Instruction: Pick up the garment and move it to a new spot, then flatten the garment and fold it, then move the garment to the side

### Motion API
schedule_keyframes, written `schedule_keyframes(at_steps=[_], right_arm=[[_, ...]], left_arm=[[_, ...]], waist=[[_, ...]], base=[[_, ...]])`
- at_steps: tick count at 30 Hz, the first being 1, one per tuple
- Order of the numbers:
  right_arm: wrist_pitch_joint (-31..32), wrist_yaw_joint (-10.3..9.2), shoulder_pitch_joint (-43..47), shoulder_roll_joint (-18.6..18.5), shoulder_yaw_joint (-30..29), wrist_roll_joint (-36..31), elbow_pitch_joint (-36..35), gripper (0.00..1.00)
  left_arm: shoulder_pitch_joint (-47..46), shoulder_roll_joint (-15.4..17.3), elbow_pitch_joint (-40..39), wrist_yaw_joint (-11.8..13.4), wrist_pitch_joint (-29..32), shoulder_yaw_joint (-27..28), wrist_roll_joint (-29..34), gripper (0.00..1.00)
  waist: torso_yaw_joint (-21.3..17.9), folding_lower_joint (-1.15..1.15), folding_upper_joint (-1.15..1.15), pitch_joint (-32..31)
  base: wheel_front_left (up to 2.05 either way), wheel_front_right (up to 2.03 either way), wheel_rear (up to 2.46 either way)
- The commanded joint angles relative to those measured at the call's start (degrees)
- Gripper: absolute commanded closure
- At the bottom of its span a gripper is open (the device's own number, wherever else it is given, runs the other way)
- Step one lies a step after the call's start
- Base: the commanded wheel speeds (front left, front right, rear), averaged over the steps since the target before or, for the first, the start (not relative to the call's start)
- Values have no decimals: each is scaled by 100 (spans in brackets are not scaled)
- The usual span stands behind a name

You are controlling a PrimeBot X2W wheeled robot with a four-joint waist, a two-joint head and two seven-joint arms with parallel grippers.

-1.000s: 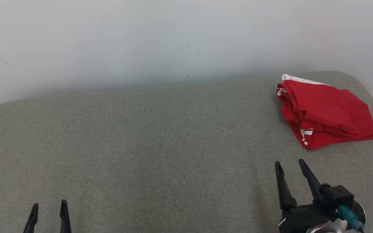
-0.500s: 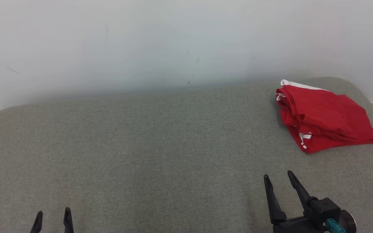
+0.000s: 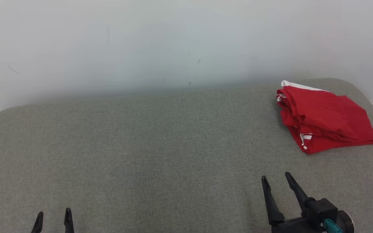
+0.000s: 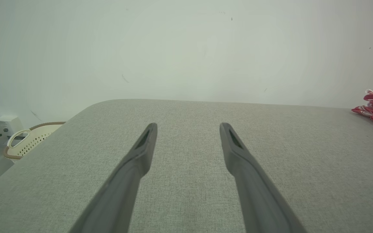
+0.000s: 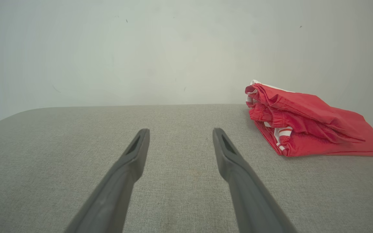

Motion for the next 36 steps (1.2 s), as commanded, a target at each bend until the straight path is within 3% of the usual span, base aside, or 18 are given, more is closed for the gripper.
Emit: schedule_keyframes(at_steps=[1,15,16,21,36], right_arm=[[-10,-1,-23,-6,11,41,9,0],[-10,-1,-47,-19,24,62,62,0],[1,0,-3,-7,8,26,57,100],[12,0,166,-7,7,46,247,100],[594,0,51,-149,-445,1971,303,100]], left_arm=[[56,-5,4,-13,-21,13,-10,0],[72,-20,-25,-10,-21,8,15,0],[0,-15,-3,-4,3,-1,-6,100],[38,-81,222,-4,31,-25,-39,100],[-106,-103,362,-195,96,-298,-1746,100]], waist=[[-2,0,0,0],[8,0,0,-42],[7,0,0,-41],[7,0,0,-42],[27,0,0,-7]], base=[[0,0,0],[0,0,0],[0,0,0],[0,0,0],[0,0,0]])
